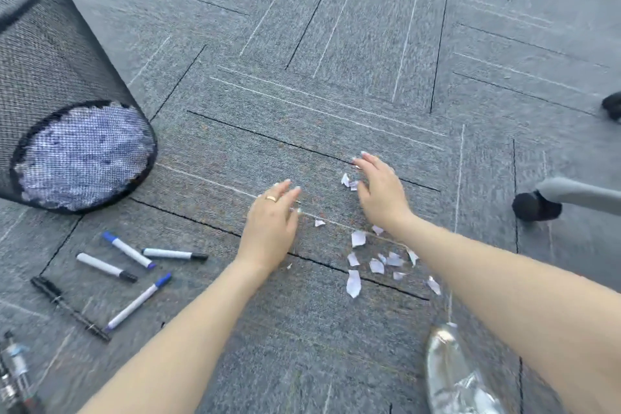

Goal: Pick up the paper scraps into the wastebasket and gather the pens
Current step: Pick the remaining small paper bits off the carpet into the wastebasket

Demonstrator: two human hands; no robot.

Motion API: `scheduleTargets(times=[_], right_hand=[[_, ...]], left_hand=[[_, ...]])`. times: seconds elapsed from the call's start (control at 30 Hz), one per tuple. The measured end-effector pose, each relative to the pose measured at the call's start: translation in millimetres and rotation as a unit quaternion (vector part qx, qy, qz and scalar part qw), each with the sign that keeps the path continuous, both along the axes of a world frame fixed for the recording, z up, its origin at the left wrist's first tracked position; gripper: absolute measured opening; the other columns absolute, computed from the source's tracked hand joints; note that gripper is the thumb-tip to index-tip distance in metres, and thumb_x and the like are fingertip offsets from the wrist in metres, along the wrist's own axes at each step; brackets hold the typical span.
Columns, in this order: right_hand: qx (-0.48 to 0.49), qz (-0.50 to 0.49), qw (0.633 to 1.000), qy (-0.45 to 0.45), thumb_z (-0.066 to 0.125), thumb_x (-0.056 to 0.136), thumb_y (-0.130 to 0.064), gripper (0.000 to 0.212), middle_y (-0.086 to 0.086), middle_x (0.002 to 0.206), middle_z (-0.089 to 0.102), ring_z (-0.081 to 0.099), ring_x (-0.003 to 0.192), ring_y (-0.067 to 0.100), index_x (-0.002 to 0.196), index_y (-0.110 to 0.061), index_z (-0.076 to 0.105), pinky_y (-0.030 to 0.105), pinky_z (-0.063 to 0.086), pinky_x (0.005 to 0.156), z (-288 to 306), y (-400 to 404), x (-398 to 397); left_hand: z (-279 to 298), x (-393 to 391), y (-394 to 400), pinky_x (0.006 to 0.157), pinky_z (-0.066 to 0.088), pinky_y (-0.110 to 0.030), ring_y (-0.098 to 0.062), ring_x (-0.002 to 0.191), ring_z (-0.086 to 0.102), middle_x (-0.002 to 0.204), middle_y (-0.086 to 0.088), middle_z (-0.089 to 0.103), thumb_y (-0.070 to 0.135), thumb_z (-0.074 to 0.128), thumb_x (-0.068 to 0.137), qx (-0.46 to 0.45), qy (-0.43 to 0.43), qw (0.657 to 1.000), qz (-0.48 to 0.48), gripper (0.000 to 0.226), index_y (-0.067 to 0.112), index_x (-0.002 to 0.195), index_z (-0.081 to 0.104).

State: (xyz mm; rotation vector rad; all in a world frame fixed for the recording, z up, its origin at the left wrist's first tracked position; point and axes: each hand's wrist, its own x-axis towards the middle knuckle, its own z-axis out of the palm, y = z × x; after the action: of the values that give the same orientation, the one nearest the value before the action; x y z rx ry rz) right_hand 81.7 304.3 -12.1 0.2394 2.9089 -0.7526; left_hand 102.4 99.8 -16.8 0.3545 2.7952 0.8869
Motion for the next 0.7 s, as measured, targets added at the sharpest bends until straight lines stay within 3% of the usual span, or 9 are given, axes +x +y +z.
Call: scheduleTargets(times=[0.1, 0.17, 0.23, 0.33, 0.43, 0.5, 0.6, 0.7], right_hand=[[0.023, 0.068, 0.994, -0.08, 0.037, 0.095, -0.013, 0.048, 0.0, 0.154, 0.021, 0.014, 0.142, 0.019, 0.143, -0.017, 0.03, 0.042, 0.009, 0.117, -3, -5, -17], [0.012, 0.083, 0.994, -0.075, 0.036, 0.094, -0.008, 0.045, 0.003, 0.151, 0.028, 0.02, 0.14, 0.021, 0.139, -0.014, 0.039, 0.04, 0.014, 0.116, -4, -11, -5], [0.004, 0.111, 0.993, -0.044, 0.037, 0.092, -0.004, 0.04, 0.003, 0.141, 0.042, 0.034, 0.132, 0.02, 0.128, -0.012, 0.052, 0.035, 0.024, 0.112, 1, -11, 21], [-0.046, 0.099, 0.994, -0.011, 0.041, 0.09, -0.001, 0.033, 0.0, 0.122, 0.056, 0.049, 0.114, 0.016, 0.108, -0.012, 0.066, 0.029, 0.038, 0.097, 4, -9, 57], [-0.079, -0.096, 0.99, 0.068, 0.04, 0.086, 0.006, 0.037, 0.0, 0.116, 0.057, 0.049, 0.11, 0.015, 0.102, -0.013, 0.068, 0.029, 0.038, 0.094, 12, 10, 72], [-0.068, -0.228, 0.97, 0.054, 0.038, 0.085, 0.006, 0.041, 0.0, 0.118, 0.055, 0.049, 0.11, 0.017, 0.101, -0.019, 0.066, 0.033, 0.038, 0.095, 12, 32, 84], [-0.111, -0.356, 0.928, -0.017, 0.035, 0.083, 0.0, 0.042, 0.003, 0.116, 0.058, 0.057, 0.092, 0.025, 0.081, -0.034, 0.06, 0.039, 0.047, 0.083, 6, 70, 102], [-0.087, -0.325, 0.938, -0.082, 0.04, 0.086, -0.01, 0.028, 0.005, 0.11, 0.061, 0.054, 0.079, 0.019, 0.092, -0.027, 0.061, 0.028, 0.042, 0.066, 9, 95, 120]], left_hand=[[-12, 9, -1, 0.116, -0.002, -0.043, -0.021, 0.144, -0.007, 0.157, -0.003, -0.004, 0.04, 0.032, 0.098, -0.125, -0.092, 0.987, -0.035, 0.06, 0.019, 0.149, 0.008], [-14, 35, 4, 0.114, -0.011, -0.042, -0.02, 0.141, -0.021, 0.154, -0.004, -0.019, 0.045, 0.027, 0.098, -0.147, -0.099, 0.98, -0.095, 0.064, 0.022, 0.148, -0.004], [-10, 56, 15, 0.112, -0.015, -0.038, -0.017, 0.139, -0.025, 0.154, 0.0, -0.021, 0.045, 0.026, 0.098, -0.133, -0.088, 0.976, -0.148, 0.062, 0.026, 0.148, -0.004], [-7, 56, 25, 0.115, -0.007, -0.035, -0.014, 0.144, -0.008, 0.157, 0.004, -0.002, 0.039, 0.03, 0.099, -0.125, -0.056, 0.965, -0.224, 0.053, 0.027, 0.148, 0.014], [9, 36, 31, 0.115, 0.02, -0.033, -0.015, 0.138, 0.027, 0.153, 0.004, 0.026, 0.028, 0.037, 0.098, -0.084, -0.044, 0.97, -0.225, 0.045, 0.024, 0.143, 0.033], [25, 24, 34, 0.108, 0.033, -0.032, -0.015, 0.127, 0.043, 0.146, 0.004, 0.038, 0.023, 0.04, 0.097, -0.071, -0.051, 0.976, -0.199, 0.043, 0.022, 0.14, 0.038], [35, 17, 40, 0.103, 0.037, -0.031, -0.015, 0.119, 0.049, 0.141, 0.002, 0.043, 0.02, 0.043, 0.096, -0.072, -0.037, 0.978, -0.193, 0.042, 0.02, 0.139, 0.04], [29, 21, 49, 0.109, 0.03, -0.034, -0.018, 0.131, 0.037, 0.149, 0.001, 0.032, 0.029, 0.048, 0.094, -0.083, -0.031, 0.974, -0.209, 0.051, 0.021, 0.143, 0.033]])
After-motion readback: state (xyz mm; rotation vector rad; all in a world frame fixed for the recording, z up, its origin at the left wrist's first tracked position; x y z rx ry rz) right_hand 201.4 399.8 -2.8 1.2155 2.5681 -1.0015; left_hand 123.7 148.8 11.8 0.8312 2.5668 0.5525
